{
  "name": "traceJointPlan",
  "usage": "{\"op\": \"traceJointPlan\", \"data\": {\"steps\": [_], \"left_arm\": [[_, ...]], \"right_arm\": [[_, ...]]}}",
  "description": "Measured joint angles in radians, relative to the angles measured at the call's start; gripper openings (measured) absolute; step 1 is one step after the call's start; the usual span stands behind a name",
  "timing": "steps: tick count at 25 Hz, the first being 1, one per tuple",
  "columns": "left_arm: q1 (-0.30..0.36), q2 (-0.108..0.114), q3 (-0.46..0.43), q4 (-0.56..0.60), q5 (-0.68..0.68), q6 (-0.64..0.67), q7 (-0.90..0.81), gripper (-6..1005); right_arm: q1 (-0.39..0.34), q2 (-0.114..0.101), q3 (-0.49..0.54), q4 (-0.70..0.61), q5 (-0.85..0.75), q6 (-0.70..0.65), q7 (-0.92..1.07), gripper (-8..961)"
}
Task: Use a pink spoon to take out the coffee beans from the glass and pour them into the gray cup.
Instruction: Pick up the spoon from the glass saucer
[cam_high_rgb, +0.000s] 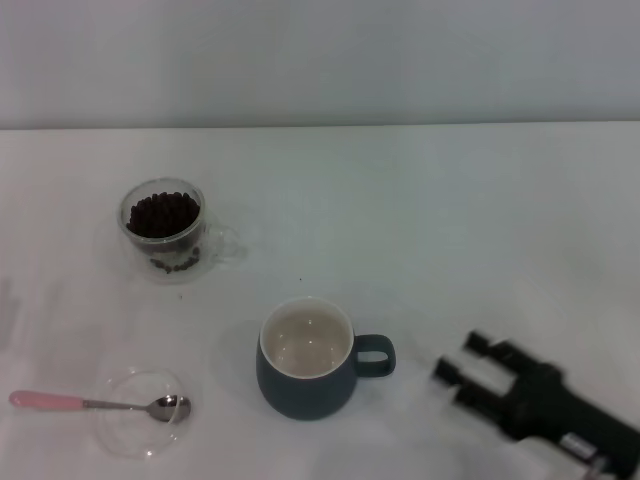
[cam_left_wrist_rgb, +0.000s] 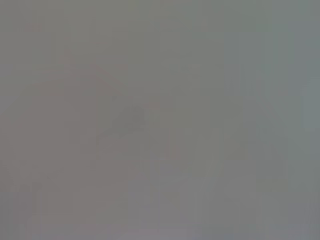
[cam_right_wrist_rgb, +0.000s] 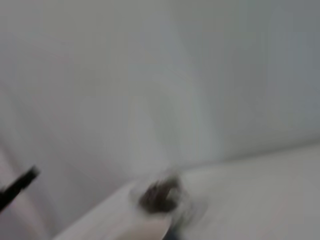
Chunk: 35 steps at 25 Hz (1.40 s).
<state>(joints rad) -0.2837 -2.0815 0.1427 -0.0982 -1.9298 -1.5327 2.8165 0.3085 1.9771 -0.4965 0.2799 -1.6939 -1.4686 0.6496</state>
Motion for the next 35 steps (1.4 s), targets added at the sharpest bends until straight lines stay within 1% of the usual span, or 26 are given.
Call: {"op": "traceJointPlan", "data": {"steps": [2, 4, 7, 9, 10, 13, 16, 18, 20, 24, 27, 31, 33, 35], "left_arm": [[0.011, 0.000, 0.000, 0.000, -0.011, 0.000, 0.002, 769], [0.022, -0.001, 0.000, 0.000, -0.021, 0.000, 0.005, 769], [0.039, 0.000, 0.002, 0.000, -0.022, -0.002, 0.004, 768], [0.048, 0.000, 0.005, -0.003, -0.019, -0.008, 0.002, 768], [0.054, 0.000, 0.006, -0.005, -0.015, -0.016, -0.001, 768], [0.080, 0.000, 0.008, -0.010, -0.002, -0.036, -0.048, 768], [0.115, 0.004, 0.011, -0.006, 0.034, -0.041, -0.177, 768], [0.142, 0.009, 0.011, 0.016, 0.071, -0.028, -0.324, 768], [0.168, 0.012, 0.011, 0.056, 0.109, -0.015, -0.460, 767], [0.230, 0.013, 0.011, 0.193, 0.230, 0.018, -0.803, 767], [0.254, 0.021, 0.011, 0.267, 0.341, 0.031, -0.975, 767], [0.245, 0.045, 0.011, 0.282, 0.492, 0.037, -1.075, 767], [0.236, 0.047, 0.011, 0.280, 0.540, 0.039, -1.085, 766], [0.232, 0.044, 0.011, 0.280, 0.556, 0.039, -1.086, 766]], "right_arm": [[-0.040, 0.016, 0.007, -0.078, 0.035, -0.059, 0.016, 768], [-0.063, 0.028, 0.011, -0.122, 0.118, -0.103, -0.003, 768], [-0.070, 0.029, 0.024, -0.128, 0.257, -0.136, -0.092, 768], [-0.067, 0.031, 0.051, -0.125, 0.340, -0.144, -0.170, 768], [-0.064, 0.031, 0.073, -0.122, 0.375, -0.144, -0.209, 768], [-0.051, 0.033, 0.187, -0.099, 0.447, -0.140, -0.300, 768], [-0.039, 0.035, 0.330, -0.072, 0.466, -0.134, -0.394, 768], [-0.036, 0.036, 0.386, -0.066, 0.467, -0.131, -0.416, 768], [-0.034, 0.036, 0.409, -0.069, 0.468, -0.131, -0.416, 768], [-0.020, 0.035, 0.415, -0.075, 0.468, -0.127, -0.415, 768], [0.000, 0.034, 0.414, -0.075, 0.464, -0.117, -0.418, 768], [0.029, 0.034, 0.408, -0.076, 0.459, -0.093, -0.420, 768], [0.037, 0.034, 0.408, -0.076, 0.458, -0.081, -0.420, 768], [0.039, 0.034, 0.408, -0.075, 0.458, -0.075, -0.418, 768]]}}
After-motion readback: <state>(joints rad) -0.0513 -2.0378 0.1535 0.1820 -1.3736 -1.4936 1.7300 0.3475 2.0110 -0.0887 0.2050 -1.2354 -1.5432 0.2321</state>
